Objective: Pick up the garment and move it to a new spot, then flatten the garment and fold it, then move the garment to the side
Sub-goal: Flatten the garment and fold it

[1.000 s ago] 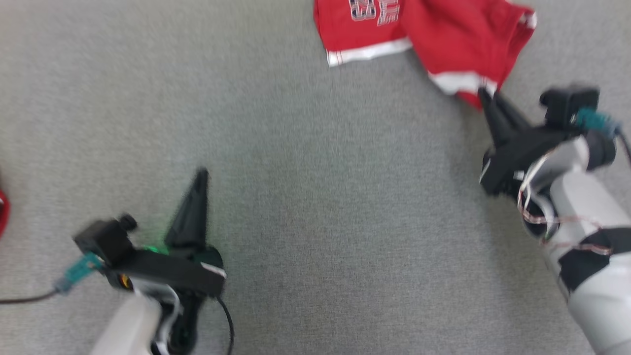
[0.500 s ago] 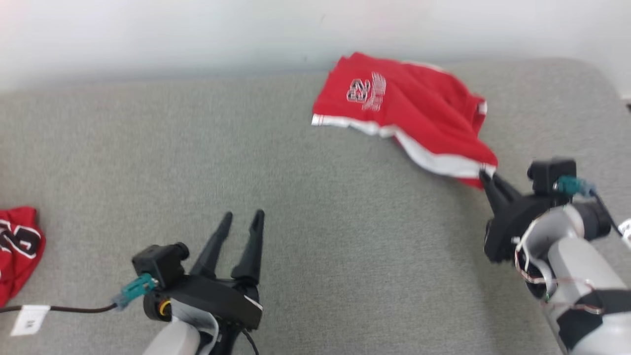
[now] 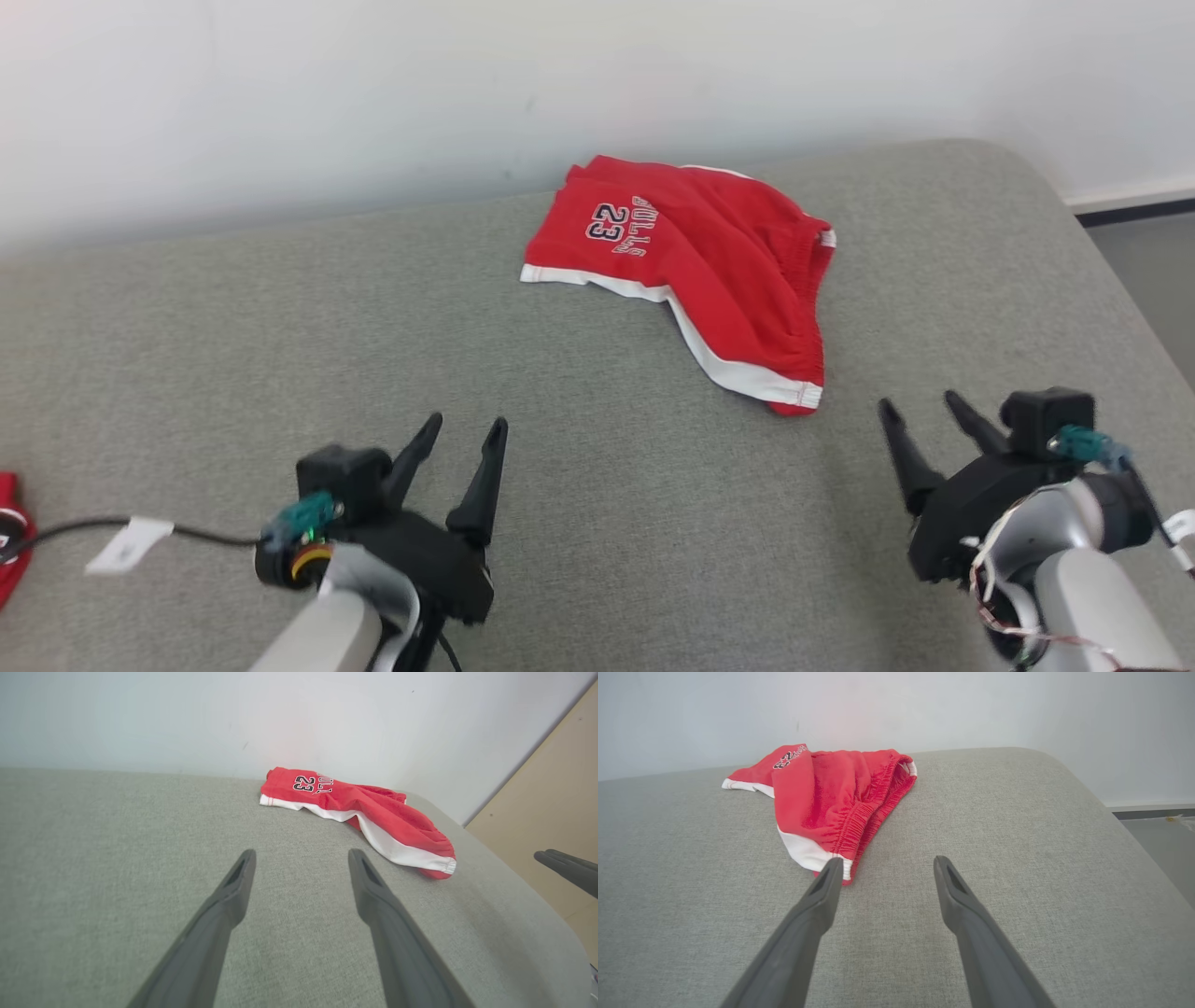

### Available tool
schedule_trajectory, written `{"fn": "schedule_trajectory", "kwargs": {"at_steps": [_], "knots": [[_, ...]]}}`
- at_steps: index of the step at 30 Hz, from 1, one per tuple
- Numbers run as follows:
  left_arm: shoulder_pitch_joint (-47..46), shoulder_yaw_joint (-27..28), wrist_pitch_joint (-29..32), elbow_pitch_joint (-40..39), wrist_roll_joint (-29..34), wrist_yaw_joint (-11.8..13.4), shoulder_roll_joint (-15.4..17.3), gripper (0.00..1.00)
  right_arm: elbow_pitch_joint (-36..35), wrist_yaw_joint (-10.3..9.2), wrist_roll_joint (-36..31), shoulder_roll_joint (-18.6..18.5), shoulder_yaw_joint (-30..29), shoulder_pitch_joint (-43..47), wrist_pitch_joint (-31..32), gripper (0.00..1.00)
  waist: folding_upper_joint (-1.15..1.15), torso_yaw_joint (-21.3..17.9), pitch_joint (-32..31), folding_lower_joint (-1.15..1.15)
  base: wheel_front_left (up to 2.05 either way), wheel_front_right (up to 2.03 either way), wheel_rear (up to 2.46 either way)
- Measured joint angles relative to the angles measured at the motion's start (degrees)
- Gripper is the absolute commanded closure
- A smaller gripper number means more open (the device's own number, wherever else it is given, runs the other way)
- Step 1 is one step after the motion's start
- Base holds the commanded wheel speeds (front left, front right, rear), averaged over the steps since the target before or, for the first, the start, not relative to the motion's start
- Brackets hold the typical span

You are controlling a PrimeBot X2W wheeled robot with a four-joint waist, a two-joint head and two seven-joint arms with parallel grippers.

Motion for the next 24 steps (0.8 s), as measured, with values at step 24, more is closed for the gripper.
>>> {"fn": "schedule_trajectory", "kwargs": {"at_steps": [24], "knots": [[-33.31, -1.87, 12.85, 26.27, 6.83, 1.56, 1.45, 0.0, -8.77, 0.0, -4.44, 9.87, 4.03, -4.31, -2.91, 0.0, 0.02, -10.52, 16.02, 0.02, 0.0, 0.0, 0.0]]}}
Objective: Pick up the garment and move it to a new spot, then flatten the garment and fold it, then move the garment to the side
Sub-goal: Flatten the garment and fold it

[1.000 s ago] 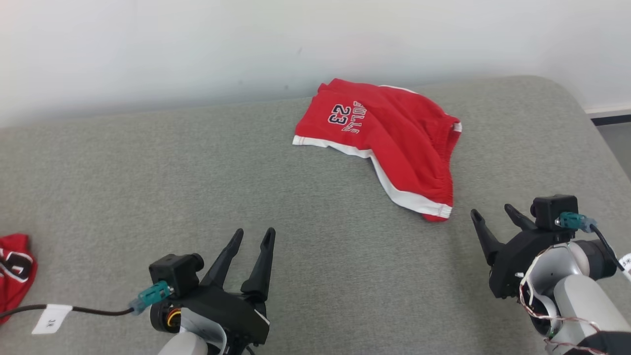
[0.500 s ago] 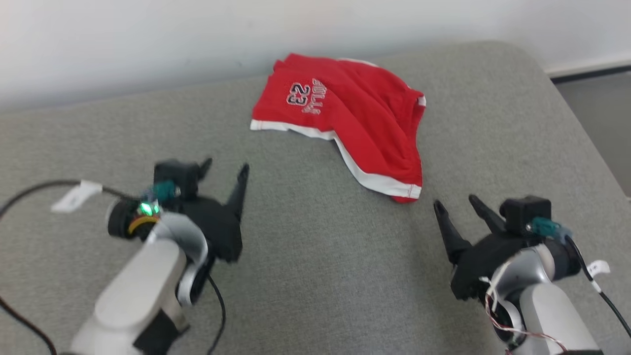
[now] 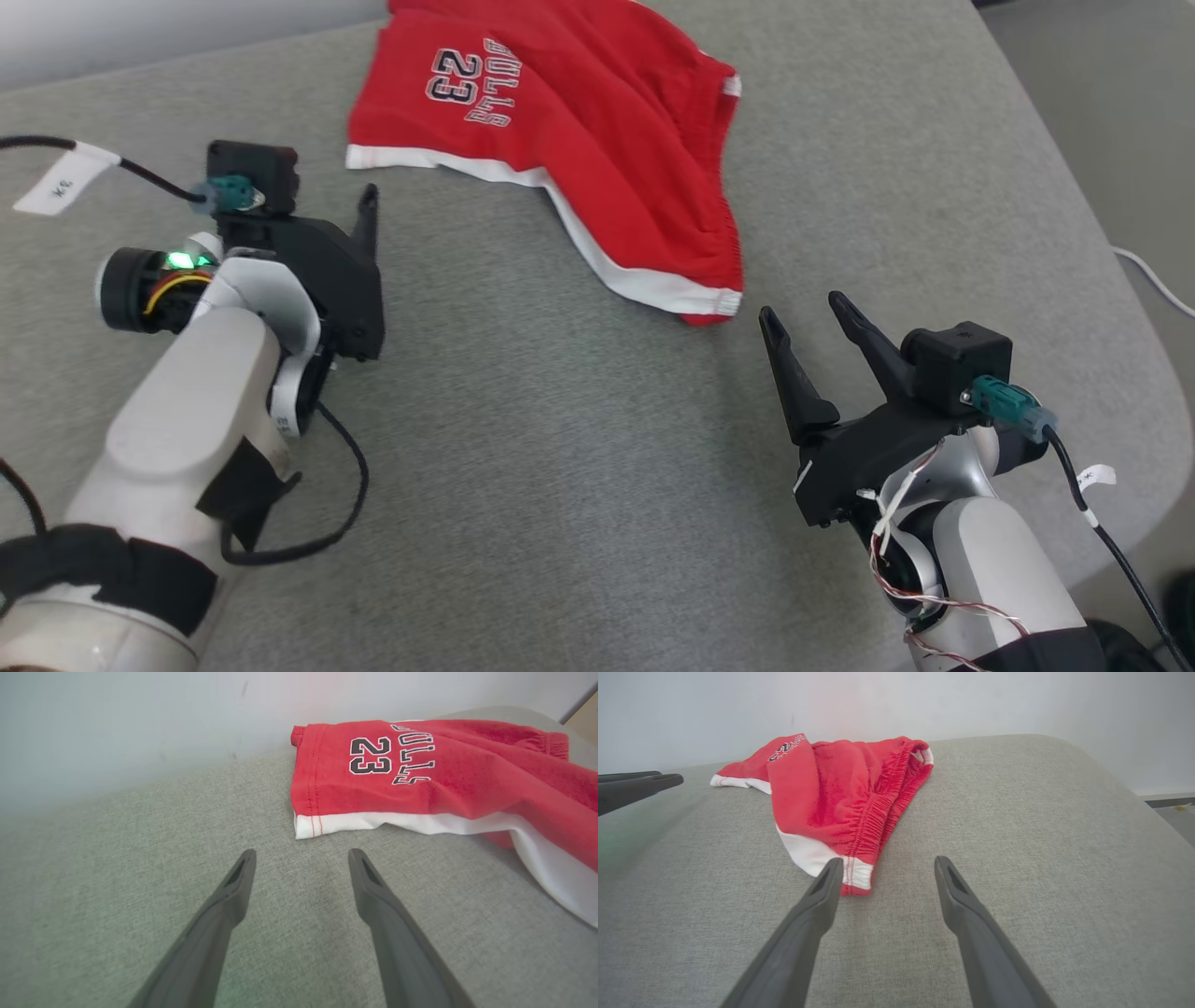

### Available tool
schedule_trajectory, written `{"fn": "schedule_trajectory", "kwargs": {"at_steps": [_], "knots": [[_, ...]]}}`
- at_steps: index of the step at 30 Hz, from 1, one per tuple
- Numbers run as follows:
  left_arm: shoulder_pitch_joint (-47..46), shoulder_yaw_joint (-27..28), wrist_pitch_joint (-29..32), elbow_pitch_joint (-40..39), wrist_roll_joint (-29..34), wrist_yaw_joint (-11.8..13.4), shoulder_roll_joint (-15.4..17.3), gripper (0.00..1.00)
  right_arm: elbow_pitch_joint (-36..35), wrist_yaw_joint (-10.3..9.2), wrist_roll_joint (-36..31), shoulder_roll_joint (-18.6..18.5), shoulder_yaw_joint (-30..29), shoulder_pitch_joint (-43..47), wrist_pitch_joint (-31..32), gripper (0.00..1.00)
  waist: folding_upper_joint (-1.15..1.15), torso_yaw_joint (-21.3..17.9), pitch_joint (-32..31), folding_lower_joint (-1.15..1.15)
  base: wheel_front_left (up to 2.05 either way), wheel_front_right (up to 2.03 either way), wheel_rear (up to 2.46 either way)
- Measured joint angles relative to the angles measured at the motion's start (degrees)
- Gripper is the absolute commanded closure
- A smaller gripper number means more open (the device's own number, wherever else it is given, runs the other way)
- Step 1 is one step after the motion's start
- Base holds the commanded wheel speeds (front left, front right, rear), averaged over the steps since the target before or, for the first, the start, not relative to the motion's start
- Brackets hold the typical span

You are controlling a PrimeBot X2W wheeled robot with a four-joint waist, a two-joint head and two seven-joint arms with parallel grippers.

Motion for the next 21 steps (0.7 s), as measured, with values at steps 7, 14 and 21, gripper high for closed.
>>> {"fn": "schedule_trajectory", "kwargs": {"at_steps": [7, 14, 21], "knots": [[-4.5, 0.9, 0.66, 4.87, 0.03, 2.18, 1.38, 0.0, -2.22, 0.0, 0.92, 0.52, 0.65, 1.48, -1.49, 0.0, 0.0, -4.41, 2.47, -0.01, 0.0, 0.0, 0.0], [-6.82, 0.62, 1.35, 7.91, 0.63, 3.47, 1.8, 0.0, -2.38, 0.0, 1.81, 0.59, 0.98, 2.59, -2.02, 0.0, 0.0, -7.08, 4.51, -0.01, 0.0, 0.0, 0.0], [-7.9, -0.77, 2.66, 9.55, 0.66, 1.35, 1.05, 1.0, -2.87, 0.0, 2.6, 0.67, 0.56, 2.58, -2.52, 0.0, 0.0, -7.15, 5.55, -0.02, 0.0, 0.0, 0.0]]}}
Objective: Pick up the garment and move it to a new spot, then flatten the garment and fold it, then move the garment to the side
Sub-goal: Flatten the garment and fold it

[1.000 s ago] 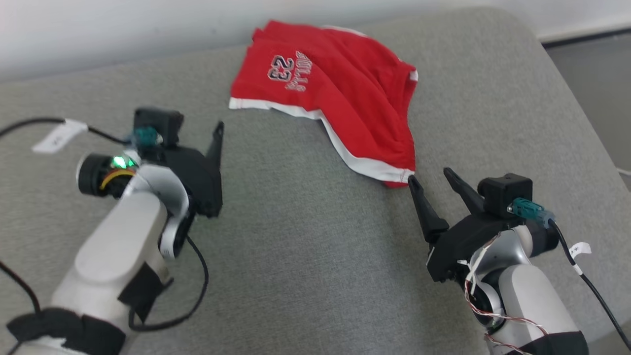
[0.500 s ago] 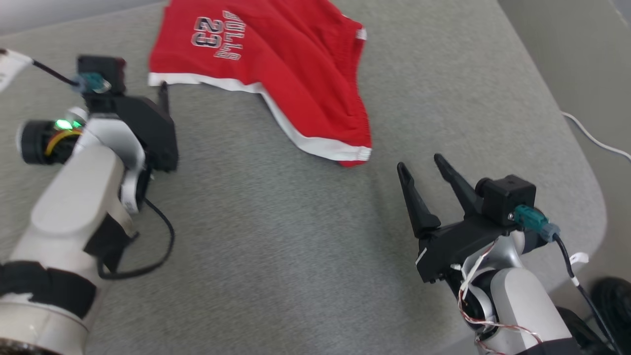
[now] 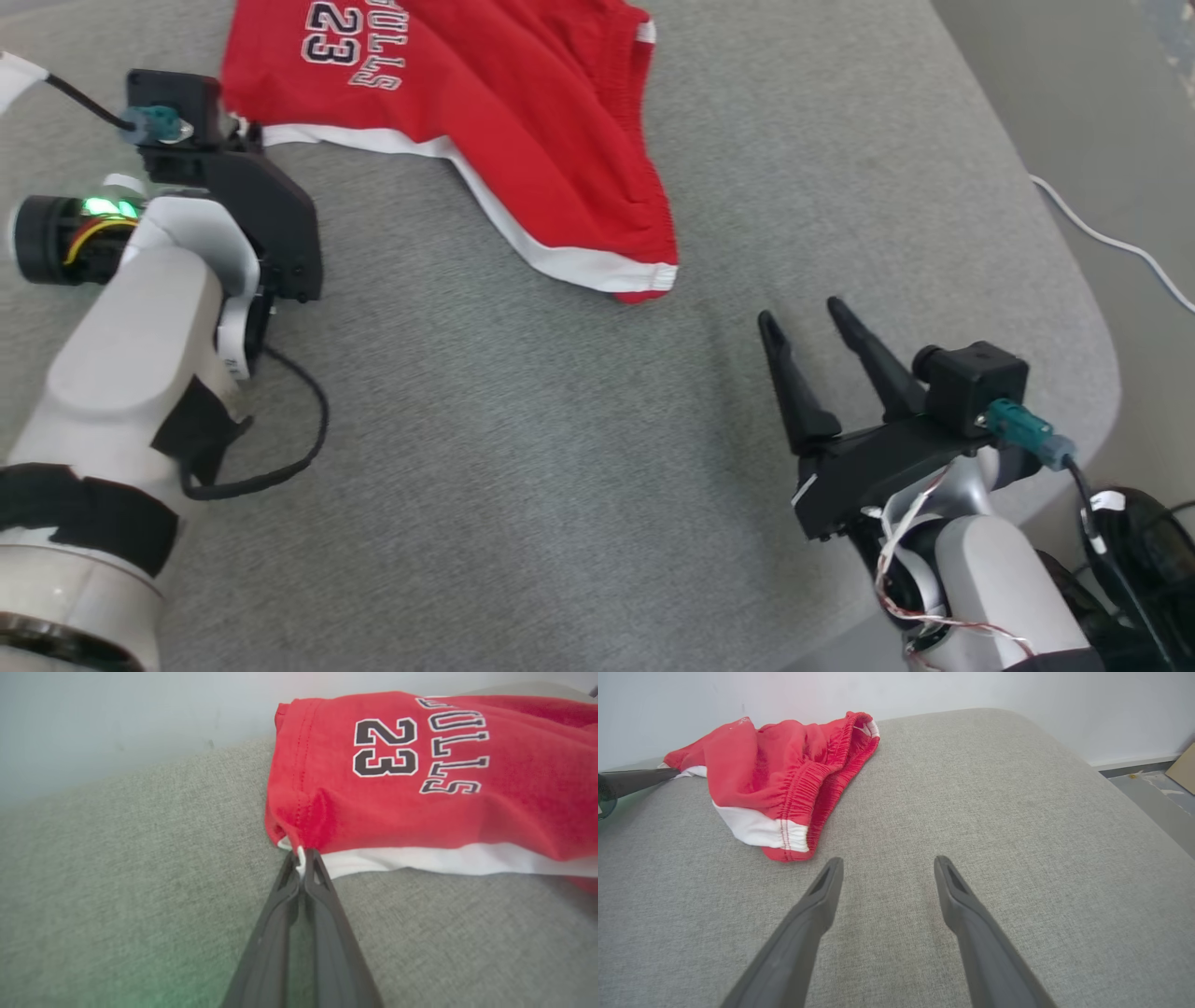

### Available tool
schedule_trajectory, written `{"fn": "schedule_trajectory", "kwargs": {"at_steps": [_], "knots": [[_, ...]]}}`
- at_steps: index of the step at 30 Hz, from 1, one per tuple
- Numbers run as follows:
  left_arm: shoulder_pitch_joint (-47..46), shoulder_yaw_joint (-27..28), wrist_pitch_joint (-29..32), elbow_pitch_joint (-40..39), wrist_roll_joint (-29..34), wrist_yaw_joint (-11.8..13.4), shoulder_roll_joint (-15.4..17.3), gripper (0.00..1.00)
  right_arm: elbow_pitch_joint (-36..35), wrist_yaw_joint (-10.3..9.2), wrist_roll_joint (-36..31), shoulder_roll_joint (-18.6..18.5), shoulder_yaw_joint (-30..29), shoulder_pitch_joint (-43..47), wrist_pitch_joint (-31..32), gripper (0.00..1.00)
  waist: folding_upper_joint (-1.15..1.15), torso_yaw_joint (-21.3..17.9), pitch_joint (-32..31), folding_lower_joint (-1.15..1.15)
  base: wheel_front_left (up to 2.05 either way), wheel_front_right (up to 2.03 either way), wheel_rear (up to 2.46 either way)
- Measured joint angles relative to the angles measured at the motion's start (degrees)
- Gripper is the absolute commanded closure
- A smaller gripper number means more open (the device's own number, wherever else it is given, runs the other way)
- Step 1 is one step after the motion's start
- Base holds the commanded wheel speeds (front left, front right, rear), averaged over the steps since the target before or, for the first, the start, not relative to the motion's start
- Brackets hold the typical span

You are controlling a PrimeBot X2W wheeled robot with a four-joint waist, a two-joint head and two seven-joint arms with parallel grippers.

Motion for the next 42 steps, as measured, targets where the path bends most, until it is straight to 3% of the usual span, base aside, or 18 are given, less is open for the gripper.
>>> {"fn": "schedule_trajectory", "kwargs": {"at_steps": [7, 17, 24, 31, 34, 35, 36, 37, 42], "knots": [[4.04, 3.2, -7.59, -1.26, -3.72, -0.34, -2.18, 1.0, -1.88, 0.0, -2.13, 0.07, -4.16, 0.04, 0.92, 0.0, 0.0, 3.84, -1.01, 0.0, 0.0, 0.0, 0.0], [21.13, 8.27, -14.93, -9.77, -10.8, -0.45, -3.28, 1.0, -6.34, 0.0, -4.91, -0.23, -10.83, 4.78, 5.81, 0.0, 0.0, 10.25, -7.59, -0.01, 0.0, 0.0, 0.0], [37.19, 9.6, -14.52, -24.03, -12.83, 4.67, -0.41, 1.0, -9.16, 0.0, -5.56, -0.4, -13.21, 8.6, 9.06, 0.0, 0.0, 13.62, -14.13, -0.01, 0.0, 0.0, 0.0], [55.38, 9.77, -9.98, -49.59, -14.74, 14.85, 2.47, 1.0, -12.16, 0.0, -5.61, -0.48, -15.69, 13.05, 11.21, 0.0, -0.01, 17.0, -20.19, -0.02, 0.0, 0.0, 0.0], [59.73, 8.72, -8.77, -57.57, -14.02, 17.38, 3.57, 1.0, -13.02, 0.0, -5.61, -0.49, -16.75, 14.19, 11.81, 0.0, -0.01, 18.49, -21.51, -0.02, 0.0, 0.0, 0.0], [60.22, 8.05, -8.34, -58.95, -13.39, 17.67, 4.31, 0.85, -13.22, 0.0, -5.61, -0.54, -16.96, 14.38, 12.26, 0.0, -0.01, 19.01, -21.83, -0.02, 0.0, 0.0, 0.0], [60.4, 7.47, -8.23, -59.67, -12.81, 17.66, 4.79, 0.55, -13.26, 0.0, -5.64, -0.74, -16.95, 14.54, 12.59, 0.0, -0.01, 19.48, -22.1, -0.02, 0.0, 0.0, 0.0], [60.47, 7.02, -8.25, -59.95, -12.21, 17.57, 5.0, 0.0, -13.21, 0.0, -5.69, -0.92, -16.68, 14.77, 12.84, 0.0, -0.01, 19.93, -22.34, -0.02, 0.0, 0.0, 0.0], [60.98, 3.83, -8.11, -55.82, -9.8, 16.04, 6.11, 0.0, -11.77, 0.0, -5.11, -1.18, -13.89, 14.93, 14.24, 0.0, -0.01, 21.27, -23.35, -0.01, 0.0, 0.0, 0.0]]}}
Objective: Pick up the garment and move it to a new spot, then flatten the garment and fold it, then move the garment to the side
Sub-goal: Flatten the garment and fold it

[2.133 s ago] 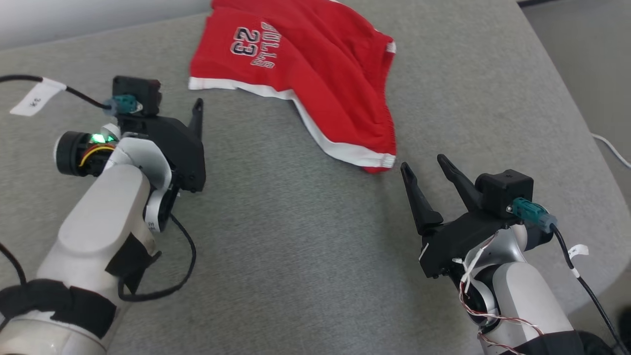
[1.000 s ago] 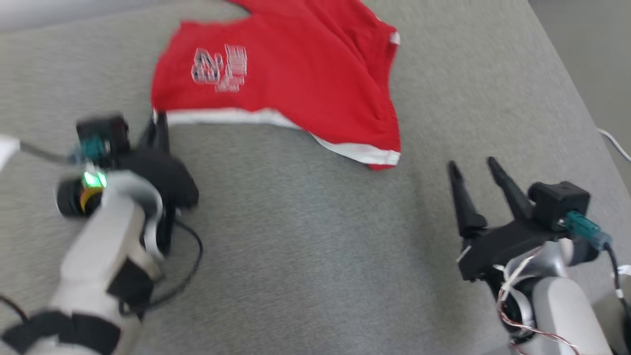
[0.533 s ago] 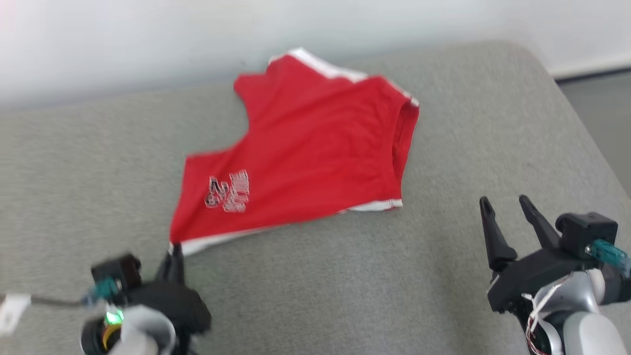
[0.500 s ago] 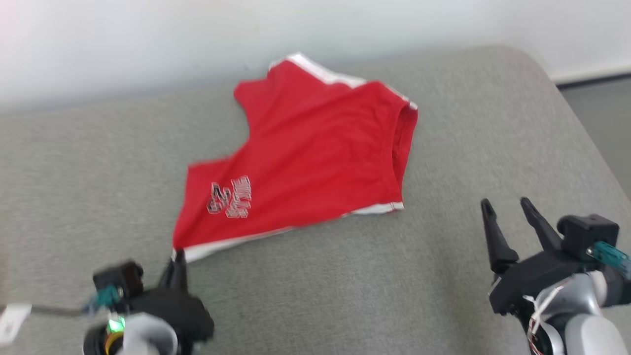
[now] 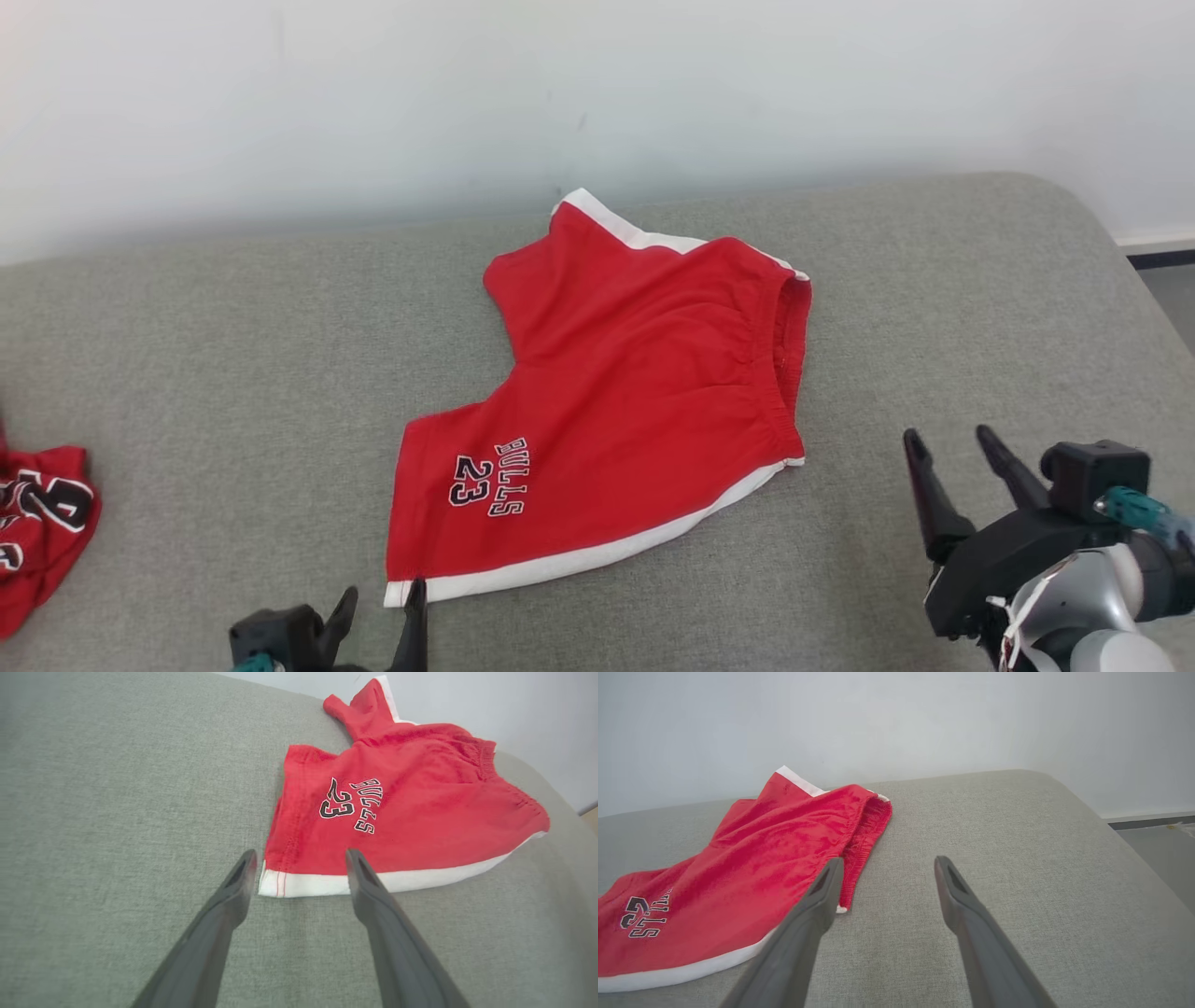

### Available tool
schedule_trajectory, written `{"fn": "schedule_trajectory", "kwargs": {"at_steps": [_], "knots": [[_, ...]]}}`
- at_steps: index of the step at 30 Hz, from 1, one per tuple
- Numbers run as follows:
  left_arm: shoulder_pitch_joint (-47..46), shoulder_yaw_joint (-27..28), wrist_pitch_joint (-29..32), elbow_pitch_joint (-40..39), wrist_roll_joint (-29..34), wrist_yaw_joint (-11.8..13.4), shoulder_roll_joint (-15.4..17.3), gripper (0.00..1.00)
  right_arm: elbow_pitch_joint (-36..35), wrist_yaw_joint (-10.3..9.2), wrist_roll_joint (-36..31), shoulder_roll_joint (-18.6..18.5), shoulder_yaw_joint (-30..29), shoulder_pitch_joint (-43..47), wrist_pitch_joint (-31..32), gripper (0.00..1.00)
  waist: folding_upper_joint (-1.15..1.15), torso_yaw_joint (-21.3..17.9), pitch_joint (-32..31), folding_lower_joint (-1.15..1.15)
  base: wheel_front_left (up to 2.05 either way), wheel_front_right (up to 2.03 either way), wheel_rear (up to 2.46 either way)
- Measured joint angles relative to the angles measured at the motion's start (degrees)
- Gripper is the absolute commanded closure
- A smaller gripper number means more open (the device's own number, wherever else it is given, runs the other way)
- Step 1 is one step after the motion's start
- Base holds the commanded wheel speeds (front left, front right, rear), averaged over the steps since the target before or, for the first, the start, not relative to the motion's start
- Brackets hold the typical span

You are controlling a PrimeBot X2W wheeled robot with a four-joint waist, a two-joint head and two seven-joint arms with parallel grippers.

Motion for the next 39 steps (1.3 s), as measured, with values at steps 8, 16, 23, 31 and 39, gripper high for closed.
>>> {"fn": "schedule_trajectory", "kwargs": {"at_steps": [8, 16, 23, 31, 39], "knots": [[0.06, -2.03, -1.94, 6.05, 2.57, -3.0, 2.03, 0.0, 3.77, 0.0, 1.0, -2.27, 2.92, -0.47, 0.9, 0.0, 0.0, 1.7, -0.71, 0.01, 0.0, 0.0, 0.0], [-7.93, -5.57, 1.51, 14.06, 4.79, -6.62, 1.09, 0.0, 5.9, 0.0, 0.96, -3.04, 4.19, -2.3, 0.45, 0.0, 0.01, 3.68, -0.35, 0.01, 0.0, 0.0, 0.0], [-11.93, -7.25, 3.34, 20.13, 4.97, -8.04, -1.85, 0.0, 7.17, 0.0, 0.87, -3.11, 5.25, -3.39, -0.03, 0.0, 0.0, 3.37, 0.32, 0.01, 0.0, 0.0, 0.0], [-13.33, -7.27, 3.25, 24.31, 4.46, -8.67, -3.45, 0.62, 8.49, 0.0, 0.77, -3.81, 6.47, -3.8, 0.68, 0.0, 0.01, 2.57, 0.95, 0.01, 0.0, 0.0, 0.0], [-14.45, -7.73, 3.27, 24.98, 3.97, -9.56, -3.82, 1.0, 12.16, 0.0, 0.31, -6.2, 9.88, -7.44, 2.82, 0.0, 0.0, 2.62, 2.23, 0.01, 0.0, 0.0, 0.0]]}}
